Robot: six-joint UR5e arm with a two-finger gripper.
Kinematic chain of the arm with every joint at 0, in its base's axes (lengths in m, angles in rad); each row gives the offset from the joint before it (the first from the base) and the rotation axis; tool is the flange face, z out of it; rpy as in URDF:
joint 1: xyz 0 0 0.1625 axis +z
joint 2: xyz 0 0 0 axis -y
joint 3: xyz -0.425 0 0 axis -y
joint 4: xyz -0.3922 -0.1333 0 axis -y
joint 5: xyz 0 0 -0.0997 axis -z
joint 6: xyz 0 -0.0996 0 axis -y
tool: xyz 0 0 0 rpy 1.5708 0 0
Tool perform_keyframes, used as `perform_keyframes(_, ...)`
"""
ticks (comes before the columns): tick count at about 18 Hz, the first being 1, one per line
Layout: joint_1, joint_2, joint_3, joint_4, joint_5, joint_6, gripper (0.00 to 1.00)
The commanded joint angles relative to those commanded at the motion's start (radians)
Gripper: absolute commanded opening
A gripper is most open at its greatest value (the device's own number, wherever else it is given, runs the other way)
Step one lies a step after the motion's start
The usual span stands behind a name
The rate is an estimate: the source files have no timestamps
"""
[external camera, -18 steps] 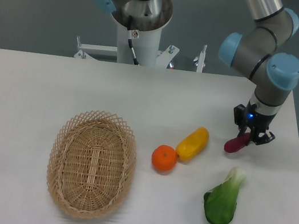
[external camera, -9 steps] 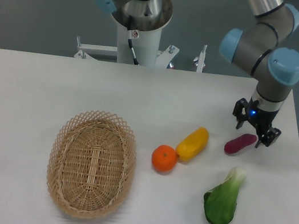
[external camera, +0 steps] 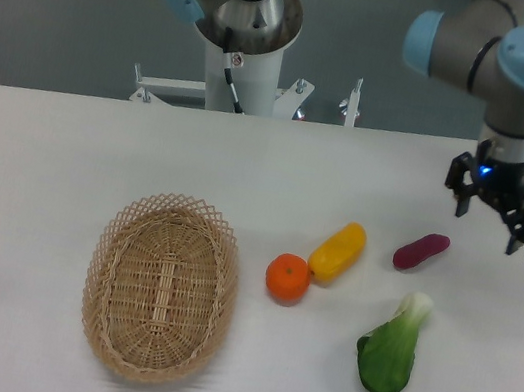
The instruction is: Place the sweet potato on the table
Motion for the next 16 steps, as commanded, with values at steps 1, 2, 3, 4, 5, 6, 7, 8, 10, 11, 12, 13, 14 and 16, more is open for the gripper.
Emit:
perform_keyframes(1, 0.005, 0.015, 0.002, -0.040, 0.000, 0.009, 1.00)
perform_keyframes(2, 0.012, 0.034, 0.006, -0.078, 0.002, 0.034, 1.00)
perform_keyframes(3, 0.040, 0.043, 0.008, -0.114, 0.002, 0.073, 1.00)
perform_keyframes(4, 0.058, 0.045, 0.014, -0.144, 0.000, 0.127, 1.00)
perform_keyframes(5, 0.071, 0.051, 0.025, -0.175, 0.003, 0.176, 1.00)
perform_keyframes(6, 0.090, 0.057, 0.032, -0.201, 0.003, 0.213, 1.00)
perform_keyframes(7, 0.106, 0.058, 0.037, -0.221, 0.003, 0.233, 1.00)
perform_keyframes(8, 0.115, 0.063, 0.040, -0.232, 0.005, 0.239, 1.00)
perform_keyframes(10, 0.136, 0.069, 0.038, -0.238, 0.008, 0.258, 1.00)
perform_keyframes(11, 0.146, 0.071, 0.038, -0.238, 0.006, 0.279, 1.00)
perform_keyframes(12, 0.150, 0.071, 0.038, -0.237, 0.006, 0.297, 1.00)
perform_keyframes(13, 0.153, 0.071, 0.037, -0.237, 0.006, 0.305, 1.00)
perform_keyframes(14, 0.153, 0.071, 0.035, -0.237, 0.006, 0.305, 1.00)
perform_keyframes(16, 0.153, 0.071, 0.031, -0.234, 0.005, 0.304, 1.00)
